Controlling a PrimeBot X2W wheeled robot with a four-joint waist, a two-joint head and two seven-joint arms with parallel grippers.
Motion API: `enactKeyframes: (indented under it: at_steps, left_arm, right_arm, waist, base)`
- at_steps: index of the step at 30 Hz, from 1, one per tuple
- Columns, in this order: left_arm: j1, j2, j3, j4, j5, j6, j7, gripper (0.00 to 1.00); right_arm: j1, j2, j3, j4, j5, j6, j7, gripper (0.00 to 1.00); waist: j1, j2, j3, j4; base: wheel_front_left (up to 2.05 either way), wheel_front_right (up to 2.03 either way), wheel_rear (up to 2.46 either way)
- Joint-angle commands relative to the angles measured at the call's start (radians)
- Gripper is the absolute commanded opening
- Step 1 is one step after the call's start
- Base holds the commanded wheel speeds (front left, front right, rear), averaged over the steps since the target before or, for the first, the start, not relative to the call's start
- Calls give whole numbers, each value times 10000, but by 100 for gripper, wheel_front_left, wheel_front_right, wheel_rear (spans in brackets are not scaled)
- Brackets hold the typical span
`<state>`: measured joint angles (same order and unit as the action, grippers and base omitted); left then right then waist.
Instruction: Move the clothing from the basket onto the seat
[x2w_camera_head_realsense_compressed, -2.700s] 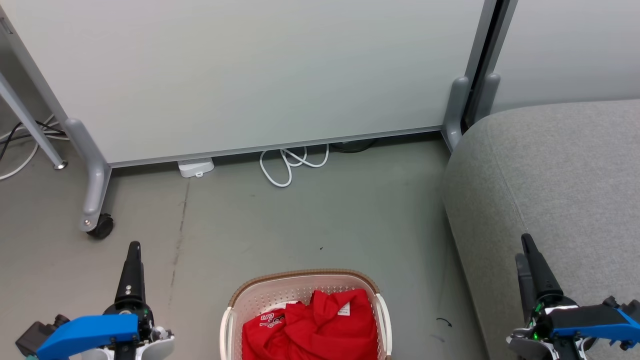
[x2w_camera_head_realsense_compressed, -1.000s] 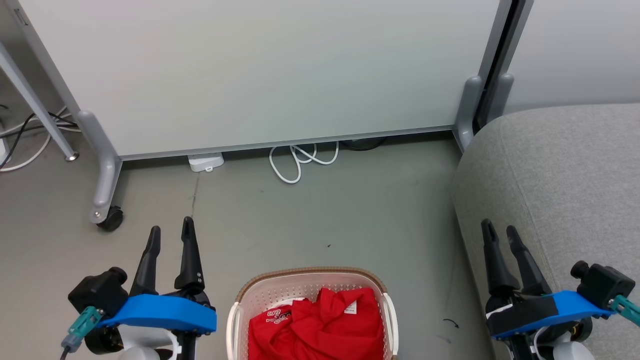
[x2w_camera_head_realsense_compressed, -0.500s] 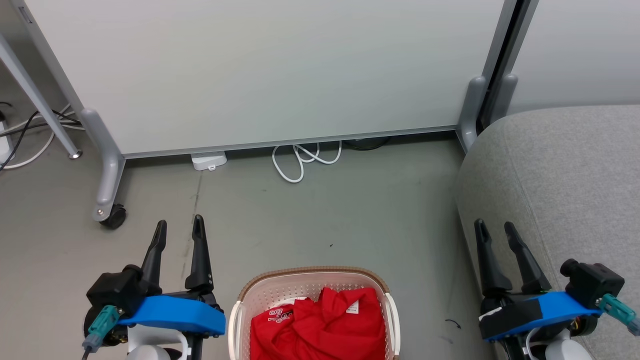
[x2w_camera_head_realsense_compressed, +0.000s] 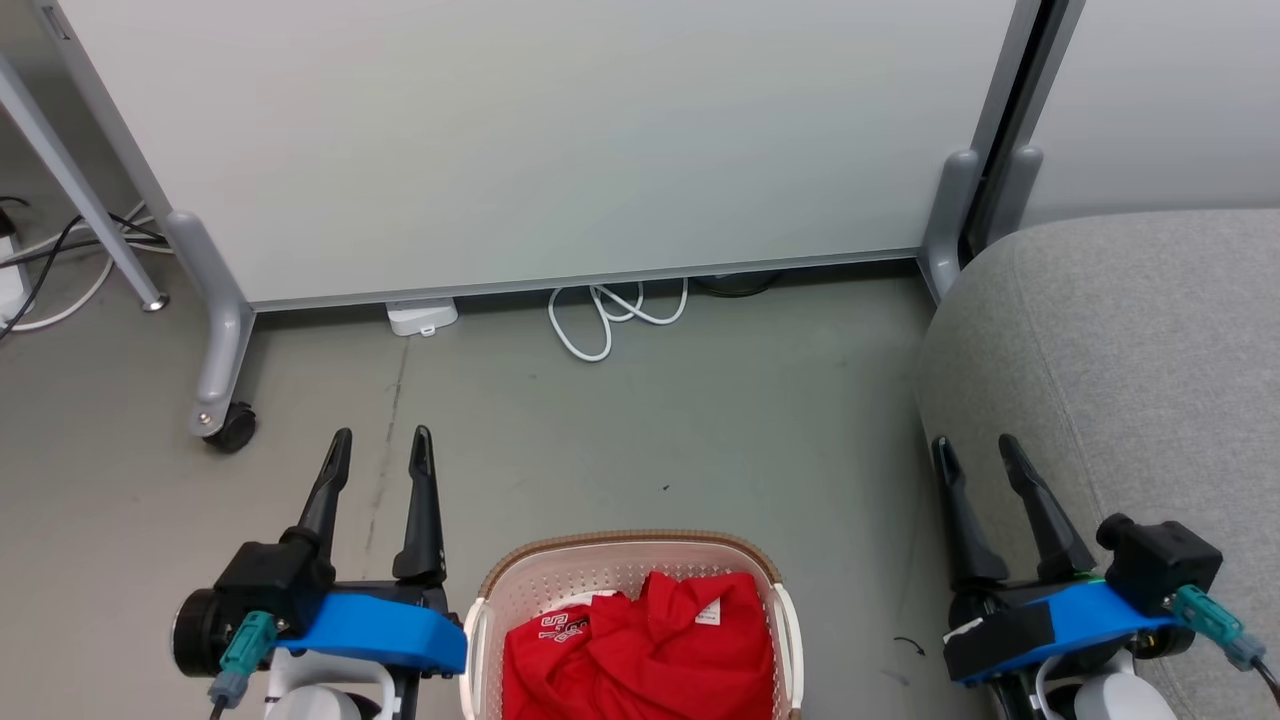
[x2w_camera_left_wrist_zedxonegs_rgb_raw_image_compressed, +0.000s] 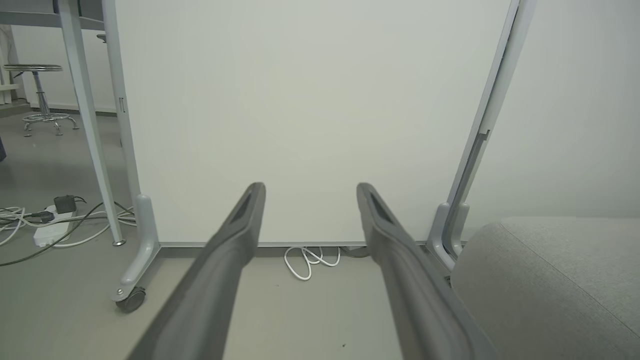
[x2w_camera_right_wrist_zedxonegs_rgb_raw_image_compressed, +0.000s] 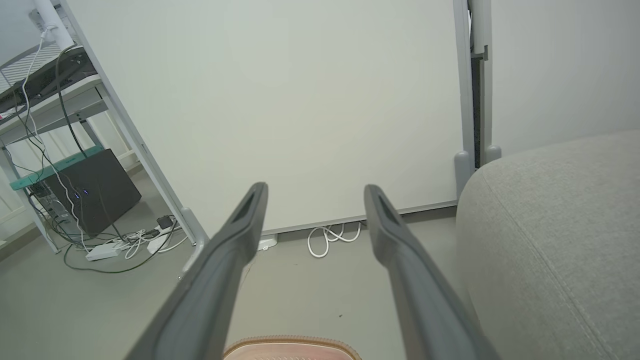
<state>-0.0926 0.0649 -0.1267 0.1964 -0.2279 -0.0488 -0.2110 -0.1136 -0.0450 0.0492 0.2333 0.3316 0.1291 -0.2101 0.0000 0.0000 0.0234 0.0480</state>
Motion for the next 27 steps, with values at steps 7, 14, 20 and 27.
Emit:
enactKeyframes:
  at_steps: [7, 14, 20, 27]
  left_arm:
    - [-221, 76, -107, 9, 645, 47, -196, 100]
    - [-274, 83, -180, 90, 1182, 78, -325, 100]
    - [-310, 82, -246, 154, 1604, 71, -427, 100]
    - [-359, 62, -306, 231, 2051, 49, -560, 100]
  right_arm:
    - [-202, -74, 57, -1, -666, 24, -206, 100]
    - [-226, -75, 150, 58, -1187, 24, -320, 100]
    - [-289, -78, 163, 96, -1655, 25, -438, 100]
    - [-318, -81, 196, 151, -2124, 27, -568, 100]
  waist:
    - [0, 0, 27, 27]
    - [0, 0, 65, 67]
    - [0, 0, 113, 96]
    - [0, 0, 141, 159]
  base:
    - [0, 0, 0]
    - [0, 0, 0]
    - [0, 0, 0]
    - [0, 0, 0]
